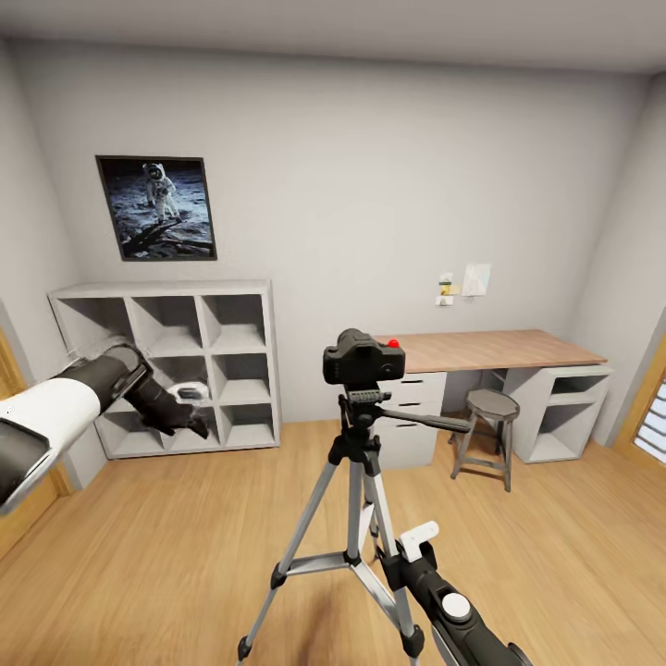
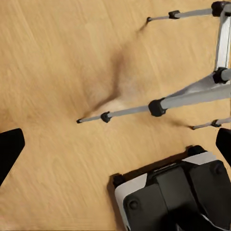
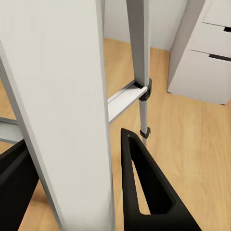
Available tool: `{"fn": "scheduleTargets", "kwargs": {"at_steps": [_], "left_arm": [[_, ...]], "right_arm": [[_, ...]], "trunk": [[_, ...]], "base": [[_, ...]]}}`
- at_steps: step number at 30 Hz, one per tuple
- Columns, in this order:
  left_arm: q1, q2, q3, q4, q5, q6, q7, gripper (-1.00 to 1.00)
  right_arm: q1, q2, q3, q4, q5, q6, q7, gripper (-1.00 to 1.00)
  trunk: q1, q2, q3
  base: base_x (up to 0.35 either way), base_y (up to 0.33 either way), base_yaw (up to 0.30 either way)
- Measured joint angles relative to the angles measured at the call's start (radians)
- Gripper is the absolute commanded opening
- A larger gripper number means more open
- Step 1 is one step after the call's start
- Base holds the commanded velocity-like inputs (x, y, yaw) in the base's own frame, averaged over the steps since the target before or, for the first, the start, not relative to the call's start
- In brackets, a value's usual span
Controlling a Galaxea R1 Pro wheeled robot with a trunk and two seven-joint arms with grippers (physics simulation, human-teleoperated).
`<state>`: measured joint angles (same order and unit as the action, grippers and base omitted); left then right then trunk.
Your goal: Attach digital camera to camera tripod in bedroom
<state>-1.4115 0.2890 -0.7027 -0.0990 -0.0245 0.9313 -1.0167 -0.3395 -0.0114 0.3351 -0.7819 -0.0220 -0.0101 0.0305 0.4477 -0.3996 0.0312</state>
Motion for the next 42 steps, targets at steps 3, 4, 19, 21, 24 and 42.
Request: {"fn": "scheduleTargets", "kwargs": {"at_steps": [3,4,19,21,24,42], "left_arm": [[0.081,-0.014,0.025,0.048,0.115,-0.109,0.163,1.0],[0.108,-0.016,0.025,0.055,0.149,-0.133,0.206,1.0],[0.399,-0.028,0.038,0.081,0.338,-0.234,0.604,1.0],[0.435,-0.029,0.038,0.081,0.339,-0.234,0.607,1.0],[0.471,-0.031,0.038,0.081,0.34,-0.234,0.61,1.0],[0.724,-0.032,0.04,0.082,0.344,-0.229,0.717,1.0]], "right_arm": [[0.0,0.0,0.001,0.001,0.0,-0.001,0.0,-1.0],[0.0,0.0,0.002,0.0,0.0,-0.001,0.0,-1.0],[0.001,0.0,0.001,0.052,-0.002,-0.001,0.002,1.0],[0.001,0.0,0.002,0.052,-0.002,-0.001,0.002,1.0],[0.001,0.0,0.001,0.052,-0.002,-0.001,0.003,1.0],[0.002,0.0,0.001,0.052,-0.002,-0.001,0.003,1.0]], "trunk": [[0.0,0.0,0.0],[0.0,0.0,0.0],[0.002,0.0,0.0],[0.002,0.0,0.0],[0.002,0.0,0.0],[0.002,0.0,0.0]], "base": [[0.0,0.0,0.0],[0.0,0.0,0.0],[0.0,0.0,0.0],[0.0,0.0,0.0],[0.0,0.0,0.0],[0.0,0.0,0.0]]}}
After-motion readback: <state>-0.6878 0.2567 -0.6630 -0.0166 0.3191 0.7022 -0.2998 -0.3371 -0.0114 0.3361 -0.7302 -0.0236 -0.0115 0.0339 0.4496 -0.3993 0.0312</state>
